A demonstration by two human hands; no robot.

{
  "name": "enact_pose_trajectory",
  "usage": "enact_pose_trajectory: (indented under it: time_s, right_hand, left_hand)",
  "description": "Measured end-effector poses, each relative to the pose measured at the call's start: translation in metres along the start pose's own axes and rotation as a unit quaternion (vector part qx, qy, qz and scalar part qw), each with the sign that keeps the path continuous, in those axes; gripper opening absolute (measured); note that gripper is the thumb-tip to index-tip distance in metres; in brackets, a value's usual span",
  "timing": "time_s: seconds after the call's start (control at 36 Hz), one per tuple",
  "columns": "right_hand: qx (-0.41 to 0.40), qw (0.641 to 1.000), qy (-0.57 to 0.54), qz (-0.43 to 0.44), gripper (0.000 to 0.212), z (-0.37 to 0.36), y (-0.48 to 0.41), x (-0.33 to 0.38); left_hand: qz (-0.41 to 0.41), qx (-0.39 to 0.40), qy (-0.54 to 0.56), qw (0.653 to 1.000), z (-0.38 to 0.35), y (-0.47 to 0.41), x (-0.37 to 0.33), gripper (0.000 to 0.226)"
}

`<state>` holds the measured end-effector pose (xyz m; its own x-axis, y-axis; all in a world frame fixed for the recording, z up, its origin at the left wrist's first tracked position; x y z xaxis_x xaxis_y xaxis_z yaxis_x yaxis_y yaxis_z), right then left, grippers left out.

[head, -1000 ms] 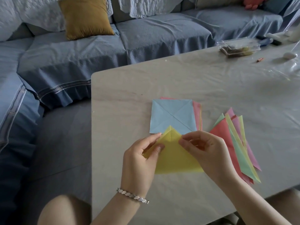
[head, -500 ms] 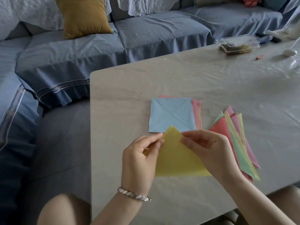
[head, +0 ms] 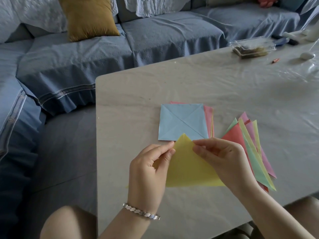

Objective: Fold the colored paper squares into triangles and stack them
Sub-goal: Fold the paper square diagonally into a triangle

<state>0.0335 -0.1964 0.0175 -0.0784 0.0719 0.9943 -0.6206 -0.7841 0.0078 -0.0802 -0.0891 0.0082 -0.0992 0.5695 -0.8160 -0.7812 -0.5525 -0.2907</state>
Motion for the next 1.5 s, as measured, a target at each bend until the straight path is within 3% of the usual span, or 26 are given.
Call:
enact_pose_trajectory:
  time_s: [0.17, 0.39, 0.56, 0.64, 0.69, 0.81, 0.89, 0.97, 1.14, 1.31, 1.39, 1.5]
  right_hand:
    - [0.009, 1.0, 0.01, -0.017, 0.022, 0.002, -0.001, -0.003]
    - [0.097, 0.991, 0.08, -0.049, 0.02, 0.007, -0.005, -0.009]
    - [0.221, 0.942, 0.25, -0.029, 0.019, 0.004, -0.009, -0.004]
    - [0.26, 0.904, 0.34, -0.009, 0.006, 0.002, -0.016, 0.0]
    - [0.241, 0.878, 0.413, 0.025, 0.007, 0.0, -0.022, -0.002]
    - [0.082, 0.869, 0.468, 0.137, 0.02, -0.007, -0.027, -0.014]
    - [0.061, 0.861, 0.476, 0.167, 0.028, -0.017, -0.027, -0.028]
    - [0.126, 0.84, 0.503, 0.157, 0.032, -0.031, -0.023, -0.057]
    - [0.228, 0.791, 0.566, 0.046, 0.034, -0.031, -0.011, -0.122]
    - [0.2, 0.783, 0.589, -0.004, 0.065, -0.019, -0.005, -0.139]
    - [0.166, 0.782, 0.601, 0.0, 0.064, -0.02, -0.011, -0.139]
    - [0.114, 0.757, 0.639, 0.069, 0.043, -0.02, -0.035, -0.135]
  left_hand:
    - [0.016, 0.019, 0.005, 1.0, 0.0, 0.001, 0.0, 0.02]
    - [0.052, 0.07, -0.016, 0.996, 0.002, 0.001, 0.003, 0.019]
    - [0.033, 0.166, -0.069, 0.983, 0.003, -0.003, 0.007, 0.024]
    - [0.033, 0.207, -0.082, 0.974, 0.002, -0.002, 0.012, 0.026]
    - [0.054, 0.206, -0.07, 0.974, 0.004, -0.002, 0.014, 0.011]
    - [0.205, 0.125, 0.108, 0.965, 0.005, -0.004, 0.028, 0.024]
    - [0.278, 0.051, 0.185, 0.941, 0.003, -0.001, 0.049, 0.02]
    - [0.314, 0.036, 0.126, 0.94, -0.003, 0.003, 0.079, 0.023]
    - [0.336, 0.064, 0.033, 0.939, -0.013, 0.009, 0.108, 0.025]
    - [0.33, 0.08, 0.017, 0.94, -0.012, 0.008, 0.11, 0.024]
    - [0.325, 0.088, 0.012, 0.942, -0.012, 0.007, 0.112, 0.026]
    - [0.319, 0.095, 0.007, 0.943, -0.012, 0.006, 0.114, 0.023]
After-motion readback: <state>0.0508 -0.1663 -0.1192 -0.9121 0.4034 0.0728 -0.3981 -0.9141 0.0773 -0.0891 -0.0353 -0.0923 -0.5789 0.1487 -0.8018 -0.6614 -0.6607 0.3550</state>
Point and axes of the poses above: each hand's wrist, its own y-axis away from the middle knuckle, its own z-axis out of the back of the hand, x = y × z, the point moved 2 cm from there along -y, towards the middle knuckle, and after that the axes turned 15 degrees about x, right-handed, at the moved point
